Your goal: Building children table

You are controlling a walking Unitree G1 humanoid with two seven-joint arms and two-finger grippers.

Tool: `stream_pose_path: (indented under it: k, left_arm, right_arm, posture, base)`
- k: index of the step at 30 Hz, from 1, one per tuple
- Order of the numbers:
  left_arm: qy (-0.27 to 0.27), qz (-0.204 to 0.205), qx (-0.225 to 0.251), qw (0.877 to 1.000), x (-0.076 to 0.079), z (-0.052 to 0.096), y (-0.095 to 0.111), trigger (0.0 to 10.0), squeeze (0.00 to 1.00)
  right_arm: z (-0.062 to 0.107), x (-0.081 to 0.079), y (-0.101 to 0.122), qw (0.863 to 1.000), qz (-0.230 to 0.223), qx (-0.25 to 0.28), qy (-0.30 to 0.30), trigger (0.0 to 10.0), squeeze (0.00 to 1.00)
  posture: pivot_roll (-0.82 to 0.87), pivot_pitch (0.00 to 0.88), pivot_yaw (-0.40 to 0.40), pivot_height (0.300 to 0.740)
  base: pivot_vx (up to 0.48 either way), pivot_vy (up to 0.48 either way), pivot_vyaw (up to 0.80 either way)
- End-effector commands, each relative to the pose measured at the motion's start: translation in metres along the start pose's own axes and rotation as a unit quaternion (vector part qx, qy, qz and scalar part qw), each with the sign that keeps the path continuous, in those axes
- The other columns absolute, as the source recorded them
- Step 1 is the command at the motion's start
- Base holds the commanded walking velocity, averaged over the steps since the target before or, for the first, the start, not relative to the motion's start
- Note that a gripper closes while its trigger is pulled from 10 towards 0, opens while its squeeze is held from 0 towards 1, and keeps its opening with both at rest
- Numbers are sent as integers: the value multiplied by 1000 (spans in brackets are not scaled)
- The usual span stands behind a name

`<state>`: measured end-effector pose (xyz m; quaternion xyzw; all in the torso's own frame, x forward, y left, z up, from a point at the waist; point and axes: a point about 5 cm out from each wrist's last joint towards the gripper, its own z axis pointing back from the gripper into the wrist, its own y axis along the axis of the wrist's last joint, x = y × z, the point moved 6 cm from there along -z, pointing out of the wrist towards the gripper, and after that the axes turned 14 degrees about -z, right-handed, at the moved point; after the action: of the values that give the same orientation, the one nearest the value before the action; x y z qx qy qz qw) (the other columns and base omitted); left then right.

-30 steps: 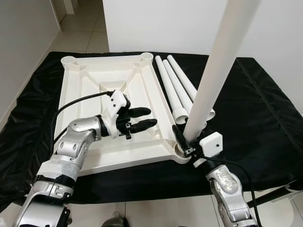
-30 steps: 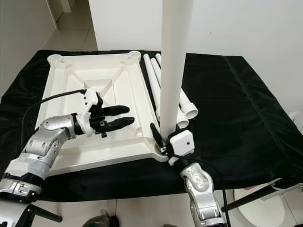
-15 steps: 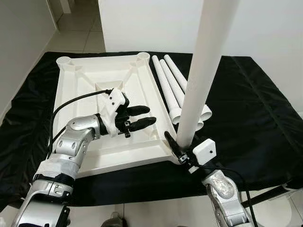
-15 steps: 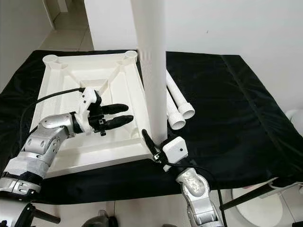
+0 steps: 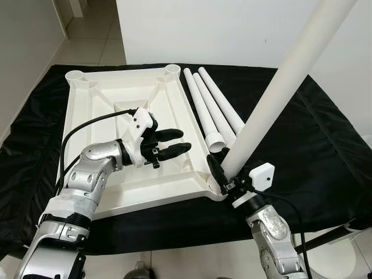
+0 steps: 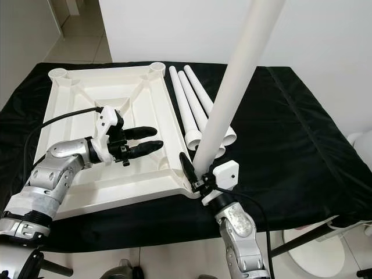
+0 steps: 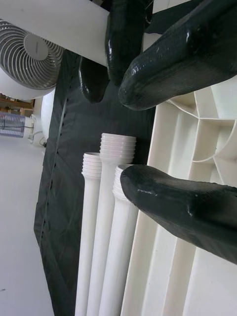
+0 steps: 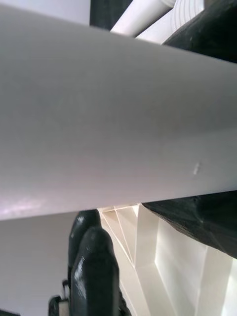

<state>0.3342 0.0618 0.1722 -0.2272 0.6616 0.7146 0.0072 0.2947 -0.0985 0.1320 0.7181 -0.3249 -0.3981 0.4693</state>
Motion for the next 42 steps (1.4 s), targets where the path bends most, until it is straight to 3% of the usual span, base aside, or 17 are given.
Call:
stream_pose_path:
  k: [1,6,7,9,17,21,37,41,42]
  left_arm:
    - [17,-7,-6,1000,-5,1,2,10000,0]
    - [18,-7,-7,1000,-5,2,2,10000,0]
    - [19,-7,-7,1000,-5,2,2,10000,0]
    - [20,-7,-7,1000,-5,3,2,10000,0]
    - [22,-7,-8,1000,-5,5,2,10000,0]
    - [24,-5,-8,1000,-6,6,2,10000,0]
    - [27,-7,-9,1000,-8,6,2,10000,0]
    - [27,-8,-10,1000,-8,7,2,10000,0]
    - [28,-7,-9,1000,-9,6,2,10000,0]
  right_arm:
    - [12,18,-33,995,-29,-74,-52,10000,0]
    - [10,26,-38,991,-30,-98,-82,10000,0]
    - [9,34,-37,987,-61,-95,-118,10000,0]
    - [8,32,-34,988,-60,-84,-115,10000,0]
    - [13,15,-28,996,-13,-49,-70,10000,0]
    - [15,12,-32,995,44,-62,-57,10000,0]
    - [15,14,-33,995,54,-67,-59,10000,0]
    - [11,27,-27,989,52,-55,-130,10000,0]
    - [10,33,-23,983,53,-40,-171,10000,0]
  posture:
    - [16,43,7,740]
    - [16,43,7,740]
    - [20,45,3,740]
    - [19,47,3,740]
    - [20,51,3,740]
    - [19,55,8,740]
    - [20,56,5,740]
    - [20,56,3,740]
    - [20,56,3,740]
  base:
    - [0,0,0]
    - [0,0,0]
    - [0,0,0]
    - [0,0,0]
    - [0,0,0]
    - [0,0,0]
    - [0,0,0]
    - [0,0,0]
    - [0,0,0]
